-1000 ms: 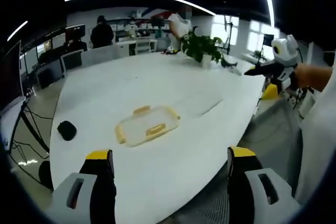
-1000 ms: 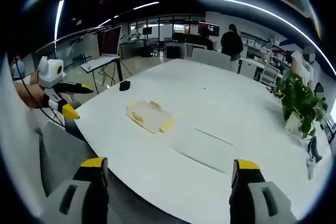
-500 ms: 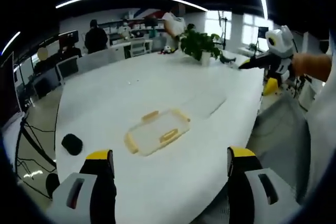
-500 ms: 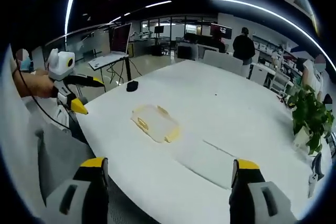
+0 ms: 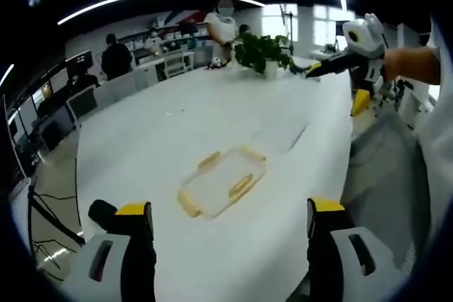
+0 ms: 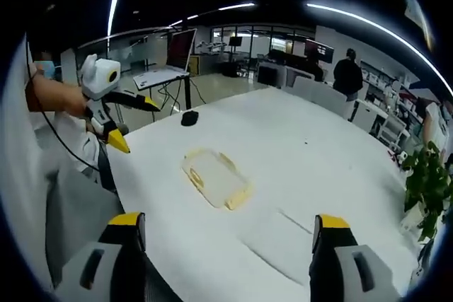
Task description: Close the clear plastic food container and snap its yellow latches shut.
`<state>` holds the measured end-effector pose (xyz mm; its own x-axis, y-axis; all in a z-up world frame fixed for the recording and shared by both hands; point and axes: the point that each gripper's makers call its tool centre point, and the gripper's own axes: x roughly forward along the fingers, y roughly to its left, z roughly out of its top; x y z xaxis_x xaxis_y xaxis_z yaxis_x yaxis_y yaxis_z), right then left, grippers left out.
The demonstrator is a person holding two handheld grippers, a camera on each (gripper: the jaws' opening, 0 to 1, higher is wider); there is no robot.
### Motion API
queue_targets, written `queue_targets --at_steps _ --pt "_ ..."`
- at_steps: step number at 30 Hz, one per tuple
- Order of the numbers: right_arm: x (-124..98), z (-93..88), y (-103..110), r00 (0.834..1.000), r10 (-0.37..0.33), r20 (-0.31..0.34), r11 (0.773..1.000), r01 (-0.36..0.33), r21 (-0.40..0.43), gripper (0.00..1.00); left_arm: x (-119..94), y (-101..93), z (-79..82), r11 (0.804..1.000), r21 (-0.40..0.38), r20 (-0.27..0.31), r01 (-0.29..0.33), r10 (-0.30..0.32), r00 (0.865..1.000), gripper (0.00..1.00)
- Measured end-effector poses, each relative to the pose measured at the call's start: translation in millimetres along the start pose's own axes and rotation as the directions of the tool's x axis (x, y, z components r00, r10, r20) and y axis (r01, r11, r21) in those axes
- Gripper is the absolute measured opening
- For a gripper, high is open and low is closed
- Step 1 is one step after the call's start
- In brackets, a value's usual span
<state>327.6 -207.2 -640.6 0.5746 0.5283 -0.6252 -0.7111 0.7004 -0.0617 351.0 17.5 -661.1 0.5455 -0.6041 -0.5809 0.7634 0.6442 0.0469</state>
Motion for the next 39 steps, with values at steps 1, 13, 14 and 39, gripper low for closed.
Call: queue_targets --at_steps 1,13,14,39 --pt "0.9 0.3 -0.1 1.000 0.002 -0.002 1.000 -0.002 0.000 0.98 0.5 1.0 0.8 1.000 0.006 0.004 0.007 -0.007 1.000 0.88" --pt "28.3 8.4 -3.4 0.998 0.064 -0.019 0.995 -0.066 -0.074 0.94 17.3 13.3 -2.5 0.986 0.137 -0.051 0.095 -0.089 0.995 0.90" --pt "30.2 8.9 -3.6 0.997 0.070 -0.020 0.995 -0.071 -0.073 0.94 18.1 13.6 -2.4 0.984 0.148 -0.052 0.102 -0.095 0.994 0.90" --pt "87.4 8.7 -13.5 0.983 0.148 -0.107 0.952 -0.171 -0.252 0.76 57.8 39.8 -25.0 0.912 0.317 -0.197 0.261 -0.206 0.959 0.80"
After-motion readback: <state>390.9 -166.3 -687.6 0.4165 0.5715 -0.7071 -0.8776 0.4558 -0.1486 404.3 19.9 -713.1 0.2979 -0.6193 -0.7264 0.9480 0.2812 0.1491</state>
